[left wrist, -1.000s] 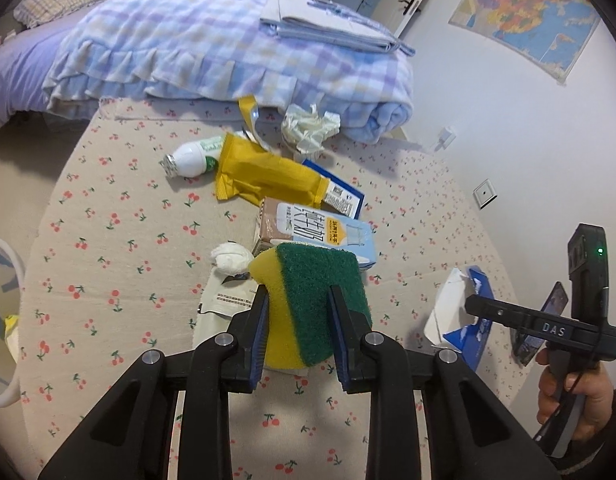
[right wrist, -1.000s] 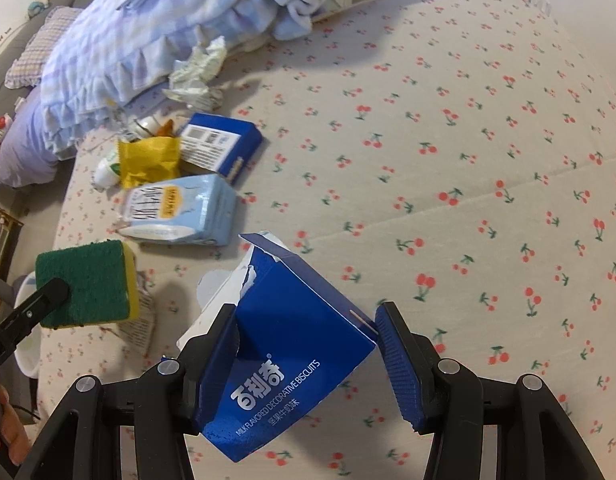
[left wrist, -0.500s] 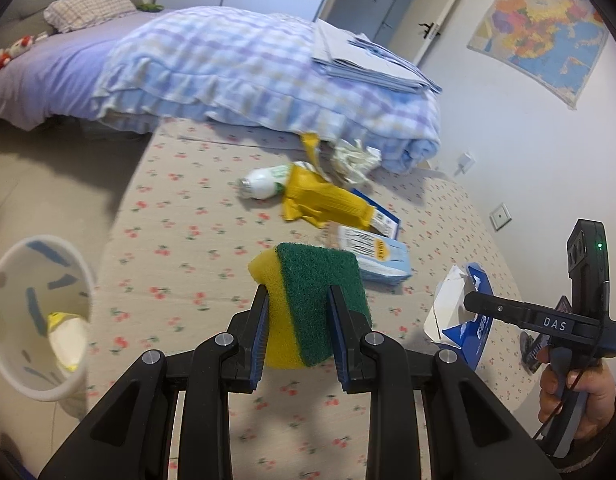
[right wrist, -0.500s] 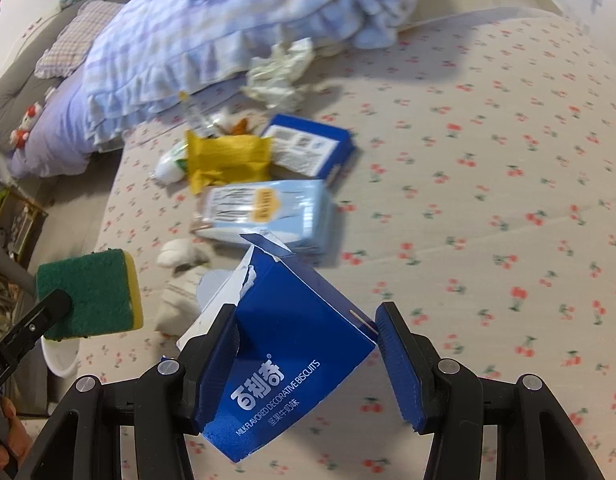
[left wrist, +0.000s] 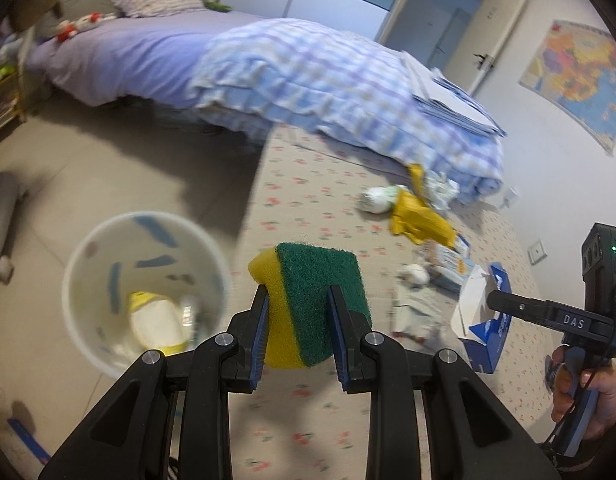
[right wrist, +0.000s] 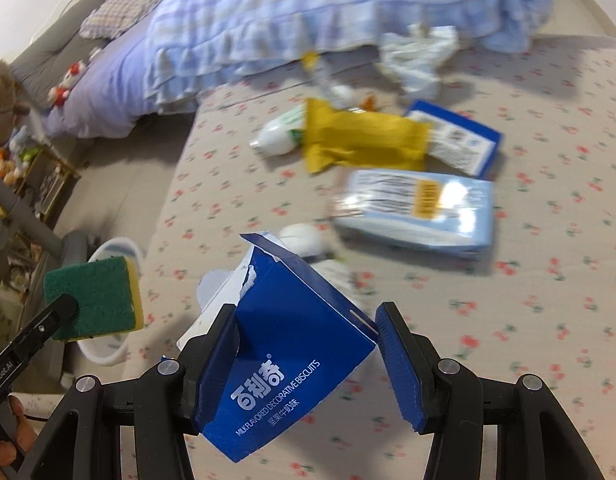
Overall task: Collect trash
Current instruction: 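Drop the sponge into the wastebasket with the left tool while the right tool drops the blue box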
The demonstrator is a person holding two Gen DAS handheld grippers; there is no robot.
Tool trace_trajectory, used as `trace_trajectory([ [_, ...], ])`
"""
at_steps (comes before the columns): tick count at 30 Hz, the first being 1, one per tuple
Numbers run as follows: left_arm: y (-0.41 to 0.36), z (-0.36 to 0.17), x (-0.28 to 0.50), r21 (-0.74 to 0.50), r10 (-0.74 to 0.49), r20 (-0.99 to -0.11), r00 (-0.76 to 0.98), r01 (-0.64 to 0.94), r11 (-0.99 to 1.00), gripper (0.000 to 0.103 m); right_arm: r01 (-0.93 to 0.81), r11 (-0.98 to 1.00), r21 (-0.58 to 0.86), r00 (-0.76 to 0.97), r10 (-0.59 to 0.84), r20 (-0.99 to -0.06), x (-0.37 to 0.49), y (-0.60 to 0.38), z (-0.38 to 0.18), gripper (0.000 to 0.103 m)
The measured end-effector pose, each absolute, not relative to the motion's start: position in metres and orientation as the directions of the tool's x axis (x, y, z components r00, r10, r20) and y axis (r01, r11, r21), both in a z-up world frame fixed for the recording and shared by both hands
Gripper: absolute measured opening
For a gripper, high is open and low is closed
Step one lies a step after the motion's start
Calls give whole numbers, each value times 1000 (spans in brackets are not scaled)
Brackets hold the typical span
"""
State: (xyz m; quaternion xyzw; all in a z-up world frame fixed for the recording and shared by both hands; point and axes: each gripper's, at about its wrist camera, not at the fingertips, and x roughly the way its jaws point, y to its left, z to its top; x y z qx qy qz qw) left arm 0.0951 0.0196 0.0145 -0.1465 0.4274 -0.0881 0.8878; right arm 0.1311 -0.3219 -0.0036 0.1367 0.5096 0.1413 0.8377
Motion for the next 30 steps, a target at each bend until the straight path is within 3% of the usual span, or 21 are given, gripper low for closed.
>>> trace_trajectory([
  [16,122,-2,81,-289,-117,-786,607,-193,938,31,-226,889,398,377,456,-806,142,-210,-14,60],
  [20,132,-12,89,-225,-61,-844,532,-249,942,39,-245,877,414,365,479,-799,145,-185,-18,60],
  [22,137,-16,89,-167,-3,-869,494,-287,943,55,-250,871,423,360,489,-794,148,-173,-21,61],
  [23,139,-18,88,-136,26,-880,474,-305,942,72,-251,868,427,358,494,-792,148,-169,-22,61],
  [24,142,-18,86,-109,56,-885,462,-323,940,79,-251,865,434,356,499,-790,150,-163,-24,61],
  [30,157,-19,80,-42,127,-889,440,-355,934,83,-261,854,451,365,519,-773,156,-135,-28,62],
])
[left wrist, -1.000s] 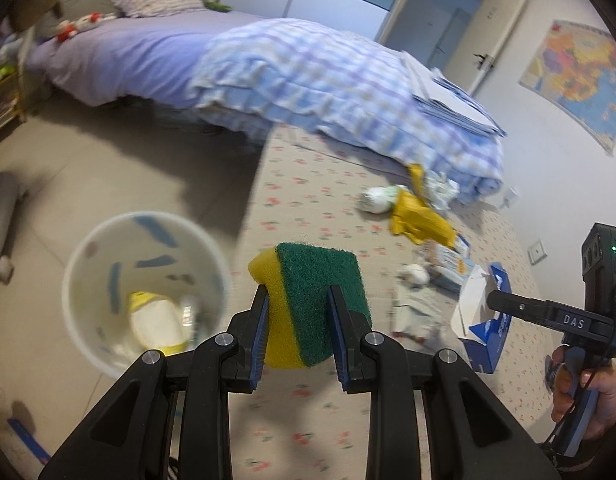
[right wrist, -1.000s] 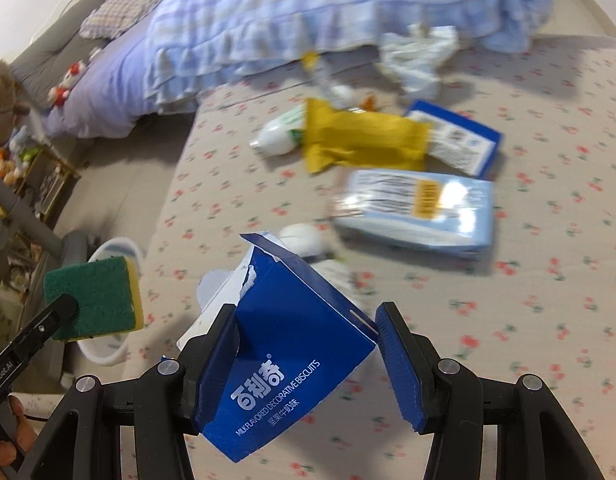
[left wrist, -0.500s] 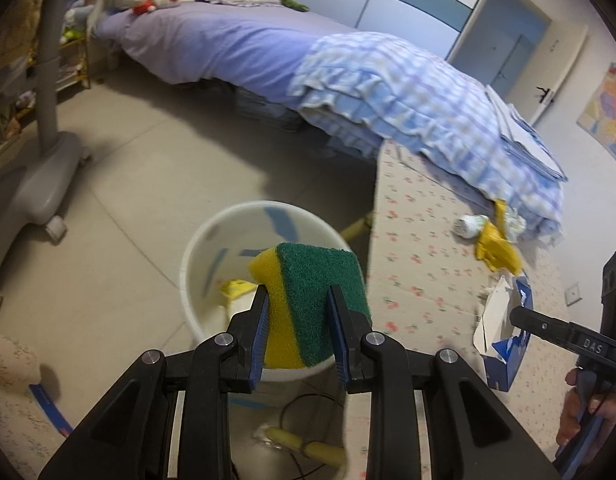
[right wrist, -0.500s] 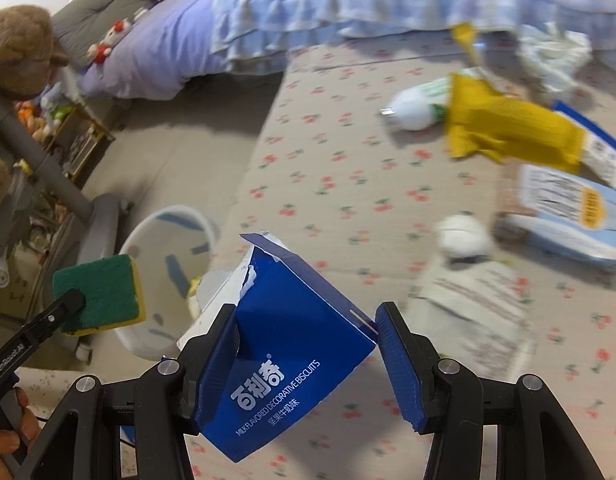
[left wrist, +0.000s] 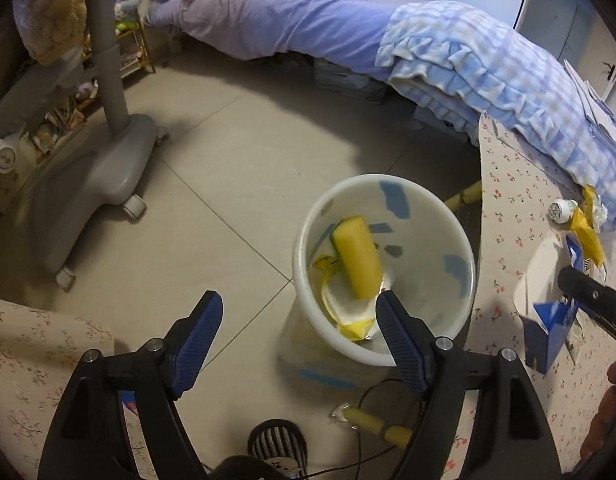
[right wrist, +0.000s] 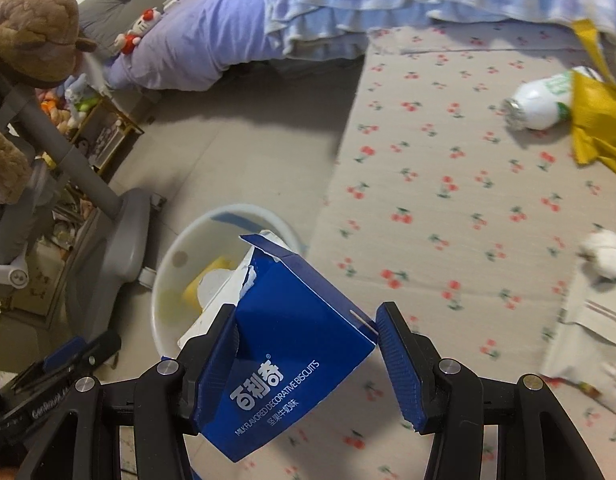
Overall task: Collect trash
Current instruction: 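Drop the sponge into the wastebasket with the left tool while the right tool drops the blue box, then grasp the white crumpled tissue with the right tool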
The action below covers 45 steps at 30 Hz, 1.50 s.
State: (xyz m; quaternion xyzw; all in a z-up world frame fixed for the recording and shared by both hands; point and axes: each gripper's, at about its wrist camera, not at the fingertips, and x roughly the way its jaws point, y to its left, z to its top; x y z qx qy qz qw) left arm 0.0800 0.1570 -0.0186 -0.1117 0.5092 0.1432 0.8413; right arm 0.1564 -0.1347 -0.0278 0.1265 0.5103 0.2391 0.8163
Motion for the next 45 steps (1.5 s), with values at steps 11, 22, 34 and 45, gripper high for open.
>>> trace_trajectory([
  [11,167,-22,81,-40,133,-899,418,-380,924,83,-306,824,478,374,565,-735,162,-99,-38,72],
  [22,163,-21,79,-59,120,-895,430,-379,924,93,-343,830,439,399,552,-732,155,-106,-24,88],
  [34,137,-27,85,-131,18,-907,421,-322,938,101,-252,908,335,435,415,-799,160,-180,-24,89],
  [45,110,-29,98,-143,-17,-914,406,-281,949,101,-157,936,316,413,353,-840,186,-262,-45,87],
])
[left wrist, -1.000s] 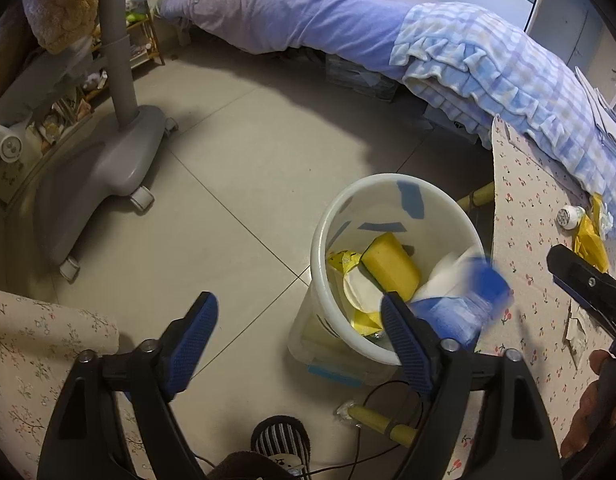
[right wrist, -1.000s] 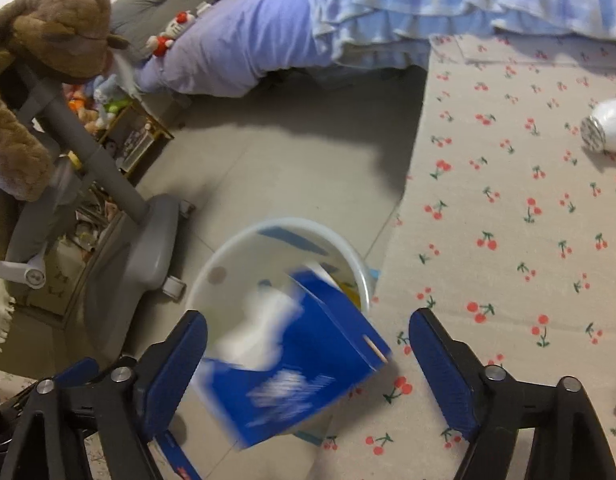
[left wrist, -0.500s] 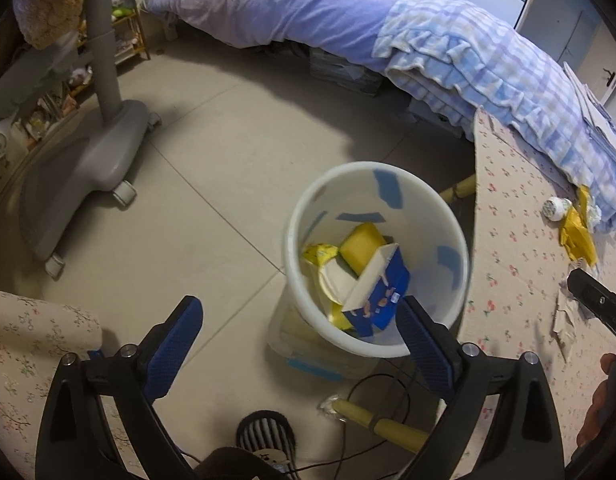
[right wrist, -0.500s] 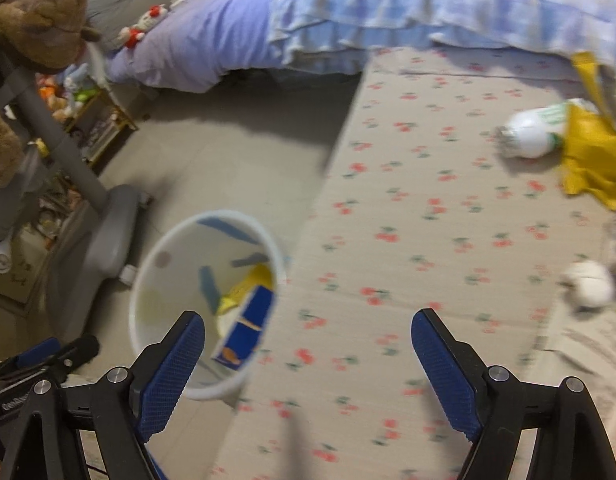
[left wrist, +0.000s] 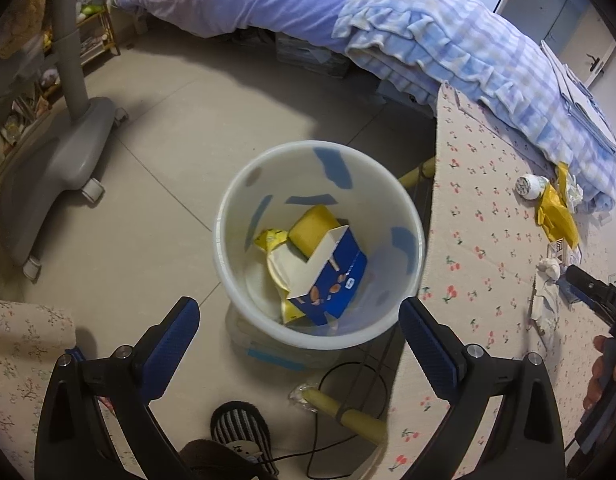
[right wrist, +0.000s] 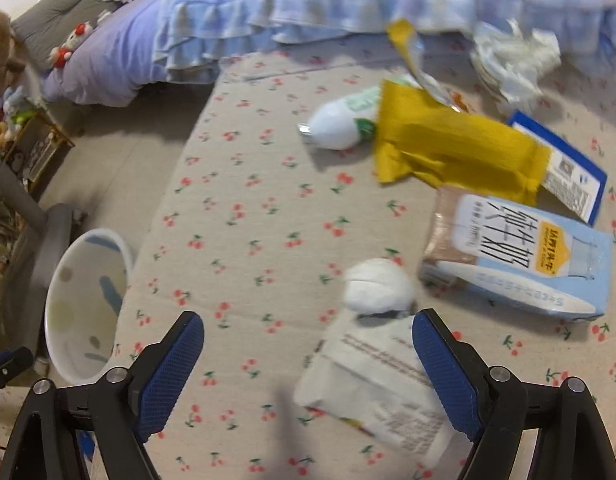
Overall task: Collect trash
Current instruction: 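Grasp the white crumpled tissue with the right tool, then grasp the white paper wrapper with the left tool while the right tool holds the tissue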
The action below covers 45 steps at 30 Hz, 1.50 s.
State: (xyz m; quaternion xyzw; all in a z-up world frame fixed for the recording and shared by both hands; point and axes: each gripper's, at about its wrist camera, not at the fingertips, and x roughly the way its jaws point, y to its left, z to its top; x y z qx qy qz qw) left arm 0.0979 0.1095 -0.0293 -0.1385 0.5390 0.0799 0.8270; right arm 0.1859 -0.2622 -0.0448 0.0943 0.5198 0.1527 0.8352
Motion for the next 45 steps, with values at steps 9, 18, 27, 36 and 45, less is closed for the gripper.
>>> trace_trajectory([
  [9,76,-30,109,-128,-36,-916,400,-207,970,101,-124,937,328,376,350,-858,204,-276,-68,63],
  [18,45,-24,119,-169,-91,-910,404,-163,972,101,-103,940,326,395,340,-854,215,-273,-72,28],
  [27,-18,-21,131,-221,-175,-901,397,-72,973,101,-117,929,352,464,365,-807,190,-305,-33,28],
  [36,-98,-30,145,-277,-266,-895,358,20,961,101,-38,932,360,461,336,-821,160,-366,-29,28],
  [45,-168,-44,153,-288,-306,-885,351,105,952,100,34,939,342,458,289,-841,128,-428,-36,28],
])
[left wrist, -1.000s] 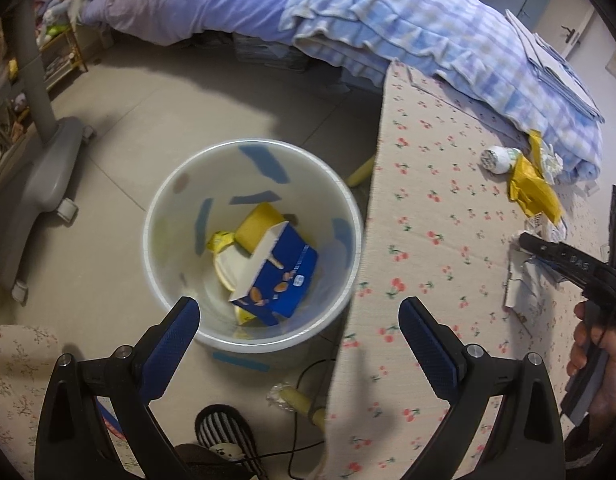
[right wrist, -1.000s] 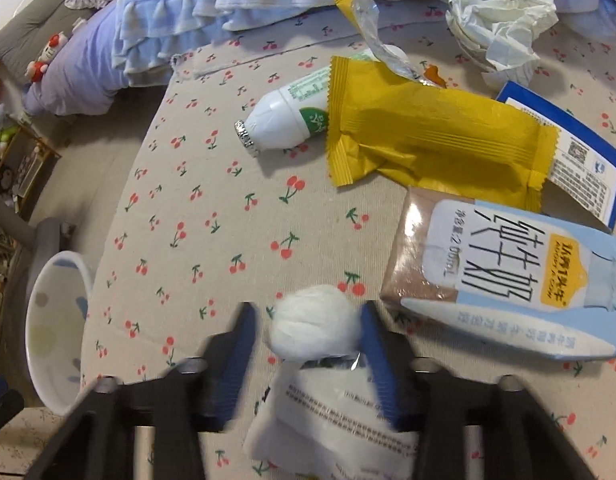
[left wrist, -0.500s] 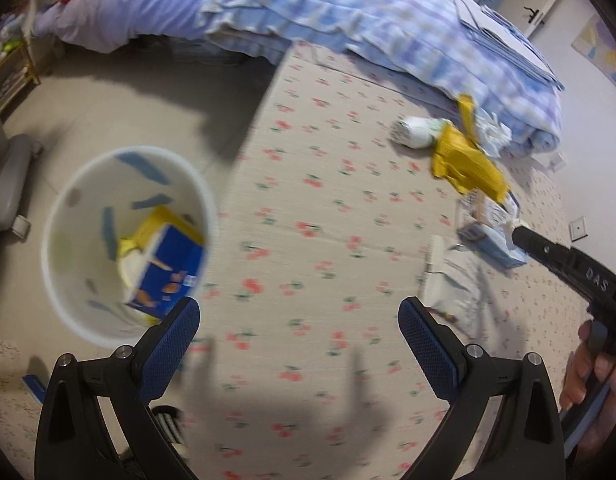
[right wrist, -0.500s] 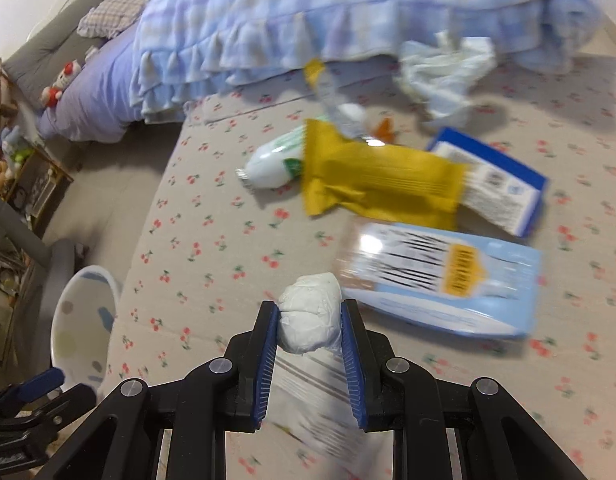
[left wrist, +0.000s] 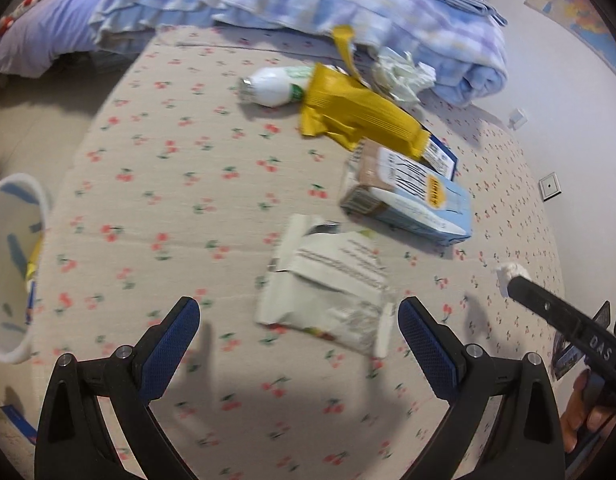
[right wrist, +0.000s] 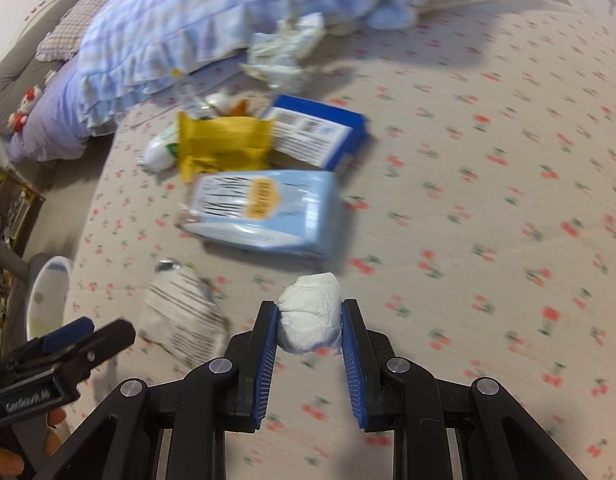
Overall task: Collect trash
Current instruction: 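Grasp the white paper wrapper with the left tool while the right tool holds the tissue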
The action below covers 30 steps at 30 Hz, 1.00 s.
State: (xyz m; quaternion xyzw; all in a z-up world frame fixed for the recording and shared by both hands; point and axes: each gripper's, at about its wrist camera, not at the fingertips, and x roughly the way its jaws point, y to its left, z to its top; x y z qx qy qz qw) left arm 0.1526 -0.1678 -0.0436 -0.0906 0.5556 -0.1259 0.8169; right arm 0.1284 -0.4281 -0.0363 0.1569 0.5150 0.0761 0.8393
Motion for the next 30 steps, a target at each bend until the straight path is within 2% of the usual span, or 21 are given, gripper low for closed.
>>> trace_trajectory([
  [5,-187,-52,156,-290,-310,-881,357,111,951,96,64,940,335,450,273,-850,121,-450,-45,28],
  [13,-214,-67,156,-159,-209,-906,369,162,974,87,72,945,318,440,256,-861,116,-465,-51,28],
  [15,-216,-67,155,-130,-187,-906,380,172,977,77,71,946,316,438,255,-862,116,-465,-52,28],
  [19,-206,-65,155,-151,-205,-900,386,166,974,67,65,947,314,439,256,-862,118,-463,-51,29],
  [20,-204,-64,155,-151,-204,-900,386,165,975,56,64,947,314,439,256,-861,119,-462,-51,29],
  [28,-195,-59,154,-192,-250,-887,388,182,964,43,48,946,319,440,267,-857,121,-450,-48,29],
  [30,-197,-55,152,-185,-253,-881,399,200,962,37,47,946,320,441,268,-857,121,-448,-47,29],
])
